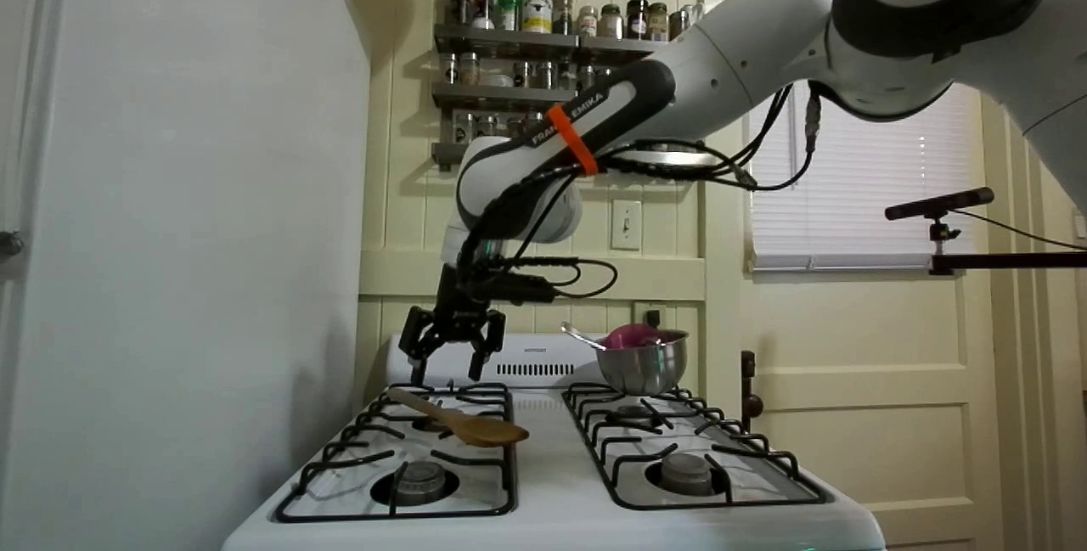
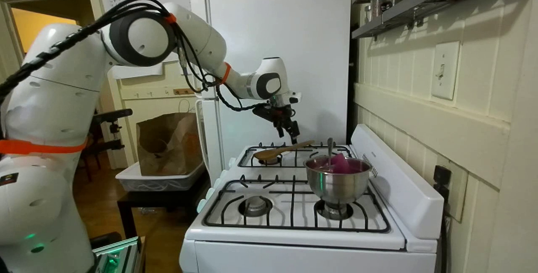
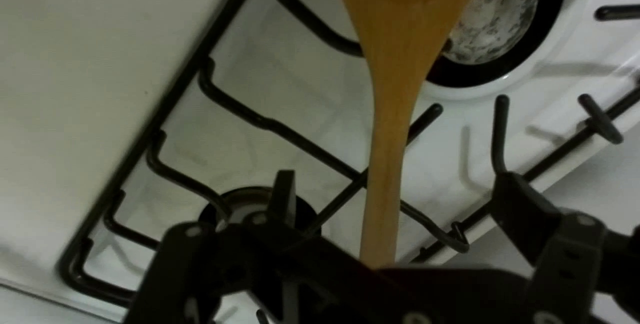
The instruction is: Remove the wooden spoon from the silver bowl and place it on the stove top and place the spice on the spice rack
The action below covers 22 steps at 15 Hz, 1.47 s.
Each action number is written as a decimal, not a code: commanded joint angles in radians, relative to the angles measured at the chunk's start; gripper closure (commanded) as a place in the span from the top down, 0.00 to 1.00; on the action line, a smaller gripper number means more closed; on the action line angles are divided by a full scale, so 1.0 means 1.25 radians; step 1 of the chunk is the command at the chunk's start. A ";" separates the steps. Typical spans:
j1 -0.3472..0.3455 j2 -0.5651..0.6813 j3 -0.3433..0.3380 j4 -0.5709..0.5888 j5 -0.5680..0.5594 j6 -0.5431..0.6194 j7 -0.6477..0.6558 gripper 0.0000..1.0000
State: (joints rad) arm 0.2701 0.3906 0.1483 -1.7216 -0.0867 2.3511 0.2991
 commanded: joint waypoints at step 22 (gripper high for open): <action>-0.218 -0.490 -0.126 -0.282 0.094 -0.162 -0.079 1.00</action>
State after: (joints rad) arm 0.0143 -0.2336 -0.0022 -2.0753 0.0135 2.1787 0.2406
